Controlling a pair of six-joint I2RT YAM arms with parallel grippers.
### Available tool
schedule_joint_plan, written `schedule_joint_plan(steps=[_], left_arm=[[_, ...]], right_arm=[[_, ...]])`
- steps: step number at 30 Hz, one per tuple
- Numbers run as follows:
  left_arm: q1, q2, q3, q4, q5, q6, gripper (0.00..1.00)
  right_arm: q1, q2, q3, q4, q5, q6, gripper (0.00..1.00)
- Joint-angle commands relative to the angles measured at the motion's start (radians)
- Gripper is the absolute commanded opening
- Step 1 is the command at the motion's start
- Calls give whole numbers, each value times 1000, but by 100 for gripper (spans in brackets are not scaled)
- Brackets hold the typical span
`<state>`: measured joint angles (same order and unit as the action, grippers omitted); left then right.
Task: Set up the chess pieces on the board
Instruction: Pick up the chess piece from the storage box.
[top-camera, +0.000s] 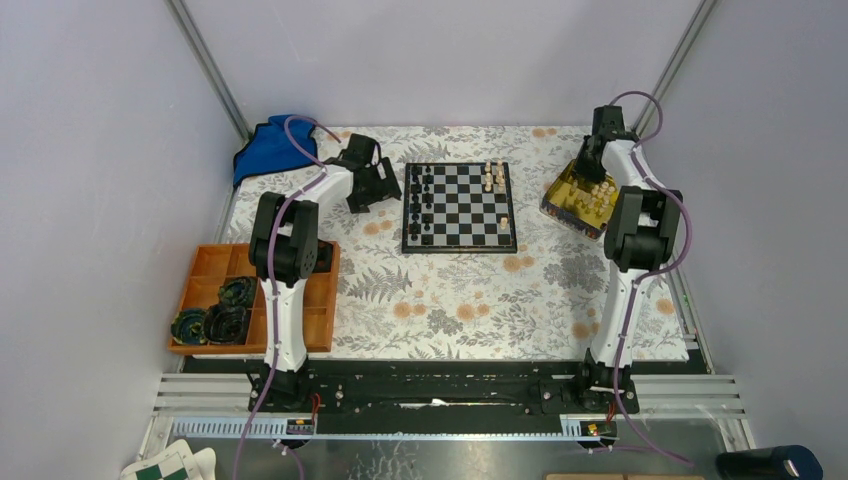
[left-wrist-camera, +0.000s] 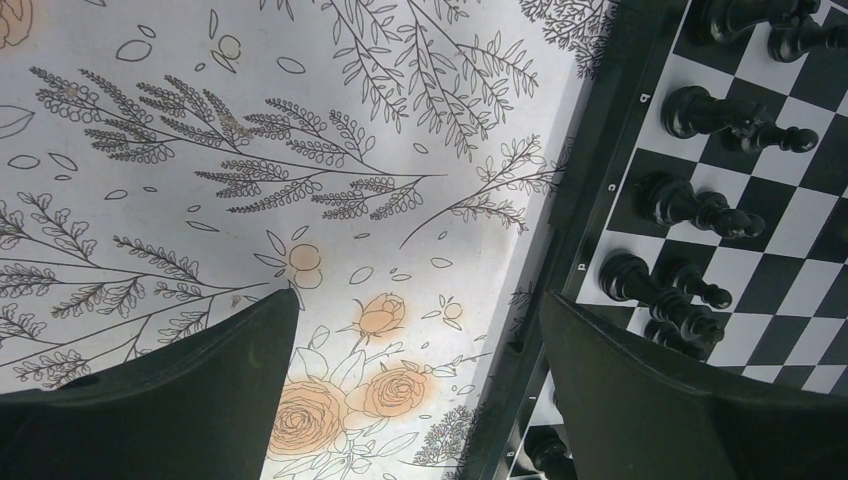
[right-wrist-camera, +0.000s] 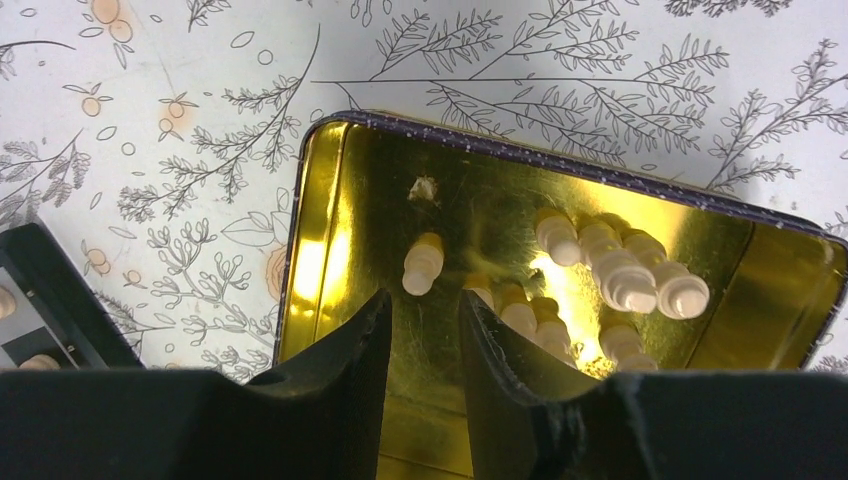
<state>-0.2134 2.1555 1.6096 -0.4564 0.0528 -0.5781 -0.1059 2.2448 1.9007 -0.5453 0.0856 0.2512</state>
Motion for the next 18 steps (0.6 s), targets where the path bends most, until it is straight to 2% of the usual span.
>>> schedule_joint_plan(steps=[1,8,18], left_arm=[[14,26,-2,5,-8,3,99],[26,37,-1,6,-4,4,99],[35,54,9,5,3,1,99]], right_arm=[[-4,29,73,-6,-20,3,37],[-4,79,138,-27,-29,2,37],[-3,101,132,-32,-47,5,37]])
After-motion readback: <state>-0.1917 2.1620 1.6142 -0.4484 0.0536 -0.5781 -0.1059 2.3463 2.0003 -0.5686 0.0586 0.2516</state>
